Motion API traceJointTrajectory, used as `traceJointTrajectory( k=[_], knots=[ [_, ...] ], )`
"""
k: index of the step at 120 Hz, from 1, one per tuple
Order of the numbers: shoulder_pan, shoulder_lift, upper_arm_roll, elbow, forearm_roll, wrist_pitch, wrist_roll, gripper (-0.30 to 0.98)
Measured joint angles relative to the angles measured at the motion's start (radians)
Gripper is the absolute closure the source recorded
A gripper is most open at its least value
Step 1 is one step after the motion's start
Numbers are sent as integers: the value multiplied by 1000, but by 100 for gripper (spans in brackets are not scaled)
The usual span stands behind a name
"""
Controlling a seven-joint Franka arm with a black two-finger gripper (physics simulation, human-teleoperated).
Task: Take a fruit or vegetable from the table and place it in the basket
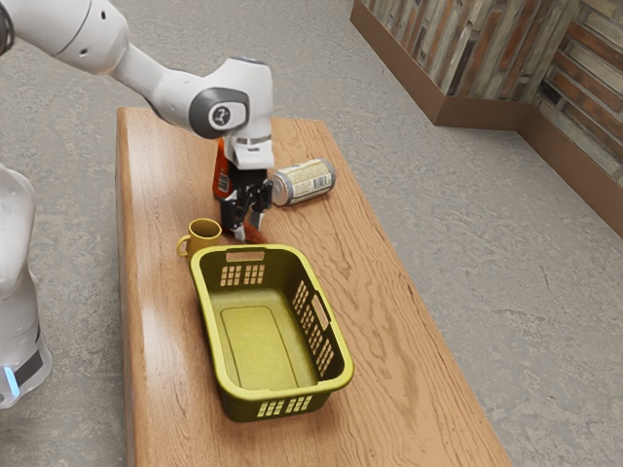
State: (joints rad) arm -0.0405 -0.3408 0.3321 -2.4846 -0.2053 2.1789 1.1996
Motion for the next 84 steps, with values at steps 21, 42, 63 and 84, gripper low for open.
traceJointTrajectory(
  k=[21, 42, 63, 84],
  knots=[
    [1, -8, 0, -1, 0, 0, 0, 47],
    [1, -8, 1, 2, -7, 3, -1, 50],
    [-2, -19, -3, 5, -11, 6, -2, 51],
    [-26, -96, -51, 58, -19, 6, -13, 52]
  ],
)
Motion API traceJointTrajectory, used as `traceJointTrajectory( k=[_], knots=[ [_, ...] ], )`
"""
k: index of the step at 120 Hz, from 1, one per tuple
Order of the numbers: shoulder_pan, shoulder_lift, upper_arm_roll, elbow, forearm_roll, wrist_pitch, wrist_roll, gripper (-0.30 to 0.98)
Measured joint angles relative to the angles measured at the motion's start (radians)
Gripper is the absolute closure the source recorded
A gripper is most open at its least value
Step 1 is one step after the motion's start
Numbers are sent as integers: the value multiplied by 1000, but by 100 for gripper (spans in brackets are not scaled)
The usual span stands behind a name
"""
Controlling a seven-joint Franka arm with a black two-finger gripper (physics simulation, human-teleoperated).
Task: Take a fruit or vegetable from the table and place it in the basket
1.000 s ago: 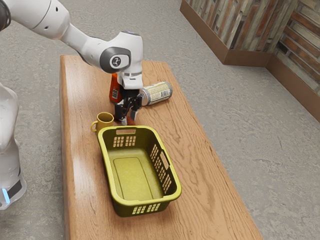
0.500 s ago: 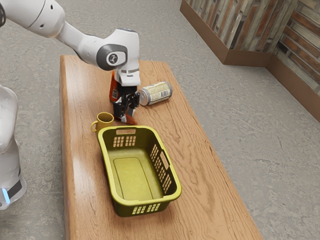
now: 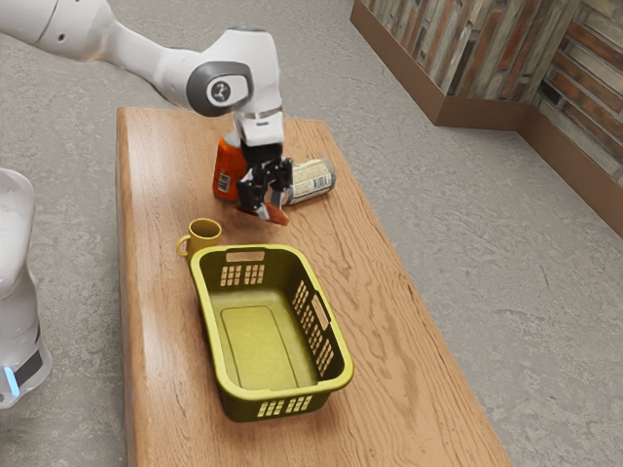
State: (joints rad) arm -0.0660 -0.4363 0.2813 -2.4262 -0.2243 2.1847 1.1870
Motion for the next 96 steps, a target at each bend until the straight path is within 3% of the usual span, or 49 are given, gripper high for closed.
traceJointTrajectory(
  k=[27, 48, 96],
  knots=[
    [-222, -199, -104, 35, -1, -7, -110, 51],
    [-370, -232, -144, 27, 0, -10, -236, 51],
    [-425, -220, -163, -109, -5, -6, -466, 52]
  ],
)
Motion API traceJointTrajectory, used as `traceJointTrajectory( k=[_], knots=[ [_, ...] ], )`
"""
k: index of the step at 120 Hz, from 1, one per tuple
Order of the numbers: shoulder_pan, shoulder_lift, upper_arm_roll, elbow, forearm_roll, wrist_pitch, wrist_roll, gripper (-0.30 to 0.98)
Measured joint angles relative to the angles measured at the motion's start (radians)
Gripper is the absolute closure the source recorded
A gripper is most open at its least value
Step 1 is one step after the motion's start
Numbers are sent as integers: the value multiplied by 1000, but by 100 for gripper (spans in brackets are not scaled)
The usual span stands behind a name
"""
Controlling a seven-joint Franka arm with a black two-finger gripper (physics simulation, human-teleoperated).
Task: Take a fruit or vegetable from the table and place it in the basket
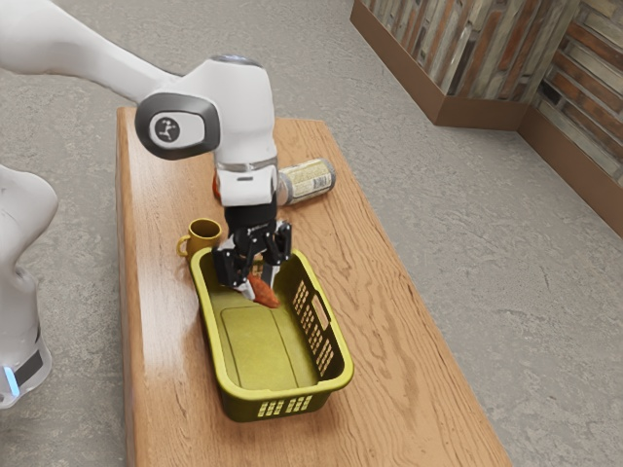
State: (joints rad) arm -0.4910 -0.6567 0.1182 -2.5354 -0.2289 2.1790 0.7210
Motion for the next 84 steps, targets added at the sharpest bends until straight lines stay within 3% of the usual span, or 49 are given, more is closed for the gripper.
traceJointTrajectory(
  k=[22, 38, 58, 62, 70, 72, 84],
  knots=[
    [-2, 27, -1, 5, 3, 12, -65, 51],
    [5, 32, 1, 30, -4, 27, -94, 21],
    [40, 47, 2, 57, -12, 37, -124, 6],
    [82, 136, 0, 120, -56, 53, -133, 5],
    [180, 305, 11, 325, -214, 80, -203, 3],
    [190, 338, 16, 376, -223, 84, -249, 3],
    [193, 512, 41, 844, -97, -98, -634, 1]
  ],
)
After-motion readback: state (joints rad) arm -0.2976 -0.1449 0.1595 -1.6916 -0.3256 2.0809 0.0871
